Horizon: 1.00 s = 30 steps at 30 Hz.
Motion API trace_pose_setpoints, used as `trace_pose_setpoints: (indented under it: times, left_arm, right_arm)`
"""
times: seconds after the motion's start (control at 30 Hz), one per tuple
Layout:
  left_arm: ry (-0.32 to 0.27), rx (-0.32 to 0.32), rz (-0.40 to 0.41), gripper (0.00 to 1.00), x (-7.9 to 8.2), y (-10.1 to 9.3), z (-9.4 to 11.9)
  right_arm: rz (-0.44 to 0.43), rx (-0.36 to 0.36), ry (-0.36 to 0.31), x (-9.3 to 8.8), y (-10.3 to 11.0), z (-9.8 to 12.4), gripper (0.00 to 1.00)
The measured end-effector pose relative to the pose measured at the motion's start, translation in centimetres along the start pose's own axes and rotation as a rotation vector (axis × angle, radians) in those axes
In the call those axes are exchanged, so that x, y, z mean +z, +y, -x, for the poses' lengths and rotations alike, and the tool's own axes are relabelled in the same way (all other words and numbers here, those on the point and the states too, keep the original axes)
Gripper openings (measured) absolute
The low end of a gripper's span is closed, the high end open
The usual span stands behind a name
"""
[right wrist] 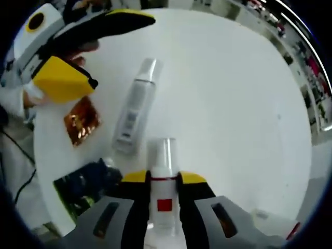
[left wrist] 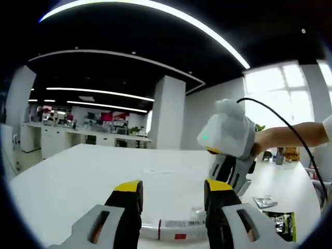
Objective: Arrange the skincare products in the storage area until every visible bottle or jar stands upright without overlapping.
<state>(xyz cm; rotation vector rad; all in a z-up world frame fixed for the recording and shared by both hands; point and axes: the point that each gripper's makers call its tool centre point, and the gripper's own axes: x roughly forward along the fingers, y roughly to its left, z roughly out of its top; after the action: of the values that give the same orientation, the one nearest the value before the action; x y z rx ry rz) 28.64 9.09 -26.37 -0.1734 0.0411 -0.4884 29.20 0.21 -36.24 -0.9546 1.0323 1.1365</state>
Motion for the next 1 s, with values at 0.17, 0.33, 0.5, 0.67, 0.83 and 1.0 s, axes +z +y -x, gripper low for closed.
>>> trace_pose_setpoints:
  times: [0.17, 0.33, 0.5, 0.67, 0.83, 1.0]
  left_arm:
    - [-0.012, 0.003, 0.009, 0.49, 0.3, 0.1, 0.1]
    - [-0.016, 0.0, 0.014, 0.48, 0.3, -0.1, 0.1]
    - [-0.006, -0.031, 0.025, 0.48, -0.1, -1.0, 0.0]
    - [-0.009, -0.156, 0.045, 0.49, -0.3, -3.7, -0.4]
    - [-0.012, -0.187, -0.018, 0.49, -0.6, -5.2, -0.5]
    - [-0.005, -0.201, -0.068, 0.49, -1.1, -6.1, -0.7]
  right_arm:
    - [-0.068, -0.076, -0.17, 2.2, -1.7, 2.0, 0.19]
    - [-0.188, -0.146, -0.445, 4.8, -3.0, 5.1, 0.19]
    - [-0.308, -0.249, -0.773, 7.0, -4.6, 9.7, 0.19]
    - [-0.398, -0.246, -1.124, 8.7, -3.9, 14.1, 0.19]
    - [-0.427, -0.313, -1.312, 8.6, -2.2, 15.1, 0.19]
    - [-0.464, -0.34, -1.403, 8.3, -0.8, 14.9, 0.19]
